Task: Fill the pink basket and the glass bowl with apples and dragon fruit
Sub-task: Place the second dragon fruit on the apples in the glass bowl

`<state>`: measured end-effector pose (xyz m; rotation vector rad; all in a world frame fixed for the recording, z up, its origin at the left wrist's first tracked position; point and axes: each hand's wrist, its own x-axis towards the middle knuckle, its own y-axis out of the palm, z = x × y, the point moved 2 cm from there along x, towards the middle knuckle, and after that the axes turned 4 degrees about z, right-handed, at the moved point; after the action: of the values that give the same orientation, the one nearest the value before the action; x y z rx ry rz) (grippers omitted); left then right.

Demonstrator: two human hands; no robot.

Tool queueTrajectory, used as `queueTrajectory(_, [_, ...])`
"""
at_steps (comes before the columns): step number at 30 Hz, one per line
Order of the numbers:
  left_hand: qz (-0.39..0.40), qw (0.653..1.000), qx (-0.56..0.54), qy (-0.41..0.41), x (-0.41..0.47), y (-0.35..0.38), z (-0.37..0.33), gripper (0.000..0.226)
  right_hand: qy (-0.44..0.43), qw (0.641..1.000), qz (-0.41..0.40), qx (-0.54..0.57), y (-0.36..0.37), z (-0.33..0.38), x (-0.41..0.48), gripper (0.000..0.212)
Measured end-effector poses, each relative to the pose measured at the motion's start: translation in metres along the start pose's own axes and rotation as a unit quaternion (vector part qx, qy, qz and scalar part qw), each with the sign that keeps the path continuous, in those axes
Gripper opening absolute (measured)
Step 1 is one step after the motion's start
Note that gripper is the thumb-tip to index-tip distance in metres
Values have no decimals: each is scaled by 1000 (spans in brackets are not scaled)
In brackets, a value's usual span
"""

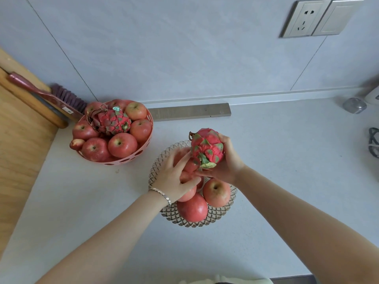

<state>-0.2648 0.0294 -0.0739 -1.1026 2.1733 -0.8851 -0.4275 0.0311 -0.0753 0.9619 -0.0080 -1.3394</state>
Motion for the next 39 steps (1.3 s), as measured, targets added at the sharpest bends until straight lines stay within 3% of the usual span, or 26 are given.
queueTrajectory(7, [14, 974, 195, 114, 11, -3, 1, 66, -23, 999, -26, 19, -9, -1, -6, 69])
queueTrajectory(10, [-19, 980, 172, 99, 7, -6, 1, 58, -66, 998, -12, 13, -13, 2, -18, 56])
queueTrajectory(13, [-51, 985, 139, 89, 0, -4, 9, 60, -57, 986, -110, -108, -23, -3, -33, 58])
queueTrajectory(15, [-57, 986, 130, 83, -3, -3, 15, 61, -32, 960, -189, -205, -24, -10, -37, 64])
queueTrajectory(18, [-58, 988, 119, 80, -5, -2, 20, 61, -50, 915, -249, -312, -10, -21, -37, 49])
queueTrajectory(23, [-48, 987, 123, 89, -3, -3, 23, 61, -49, 821, -328, -464, 7, -28, -34, 79])
queueTrajectory(25, [-45, 988, 115, 88, -2, -2, 22, 63, -47, 818, -328, -470, 7, -28, -35, 82])
queueTrajectory(27, [-46, 990, 98, 85, 0, -1, 20, 66, -51, 838, -310, -445, 6, -26, -33, 81])
queueTrajectory(31, [-33, 996, 44, 75, 12, -8, 11, 69, -52, 864, -264, -426, -1, -12, -29, 64])
queueTrajectory(34, [66, 993, 60, 74, 24, -17, 7, 85, -22, 867, -206, -453, -3, 4, -27, 52])
queueTrajectory(36, [145, 981, 105, 69, 28, -20, 9, 101, -6, 851, -180, -494, -2, 12, -26, 50])
queueTrajectory(39, [180, 965, 174, 76, 30, -20, 15, 111, -6, 830, -170, -531, 1, 10, -26, 51])
